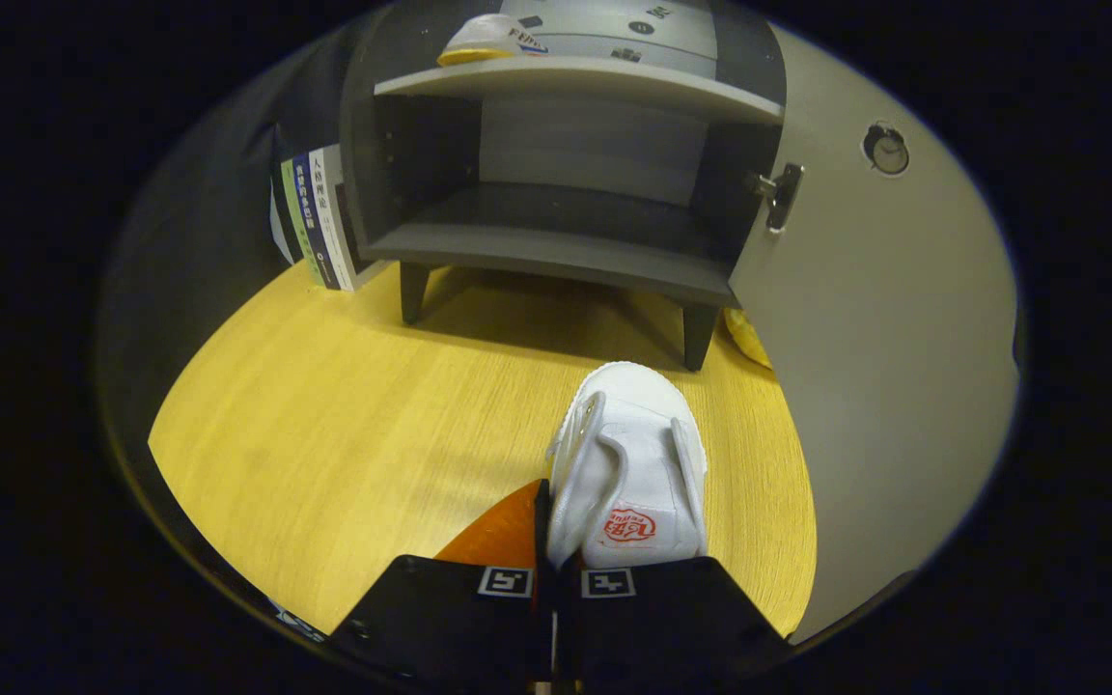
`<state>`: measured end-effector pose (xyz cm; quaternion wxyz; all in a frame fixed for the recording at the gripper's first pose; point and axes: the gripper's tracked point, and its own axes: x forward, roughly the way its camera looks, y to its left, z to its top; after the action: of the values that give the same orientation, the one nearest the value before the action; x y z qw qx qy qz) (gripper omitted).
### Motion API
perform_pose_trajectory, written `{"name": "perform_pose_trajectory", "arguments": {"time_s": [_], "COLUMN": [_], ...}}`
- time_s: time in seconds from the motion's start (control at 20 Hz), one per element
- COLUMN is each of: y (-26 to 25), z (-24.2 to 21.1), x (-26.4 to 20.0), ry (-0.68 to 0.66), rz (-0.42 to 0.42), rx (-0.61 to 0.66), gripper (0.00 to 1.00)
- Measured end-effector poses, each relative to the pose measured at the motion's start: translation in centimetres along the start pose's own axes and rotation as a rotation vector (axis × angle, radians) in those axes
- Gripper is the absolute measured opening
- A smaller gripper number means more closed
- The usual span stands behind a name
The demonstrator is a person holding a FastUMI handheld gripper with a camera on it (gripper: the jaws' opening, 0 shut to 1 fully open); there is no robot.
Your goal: Open the shoe cabinet door, grab the shoes and put them into the shoe cabinet, then close the shoe cabinet door.
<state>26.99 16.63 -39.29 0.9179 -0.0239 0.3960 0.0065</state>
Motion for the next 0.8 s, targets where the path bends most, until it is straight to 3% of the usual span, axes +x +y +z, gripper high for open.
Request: {"name": "perform_pose_trajectory", "arguments": {"time_s": [0.55, 0.8], "y": [5.2, 3.4], "z": [13.8, 22.3], "x": [-9.8, -13.7], "ry": [-0.248, -0.402], "rz": [0.084, 0.033], "rx": [-0.024, -0.038], "gripper": [0.04, 0.04]}}
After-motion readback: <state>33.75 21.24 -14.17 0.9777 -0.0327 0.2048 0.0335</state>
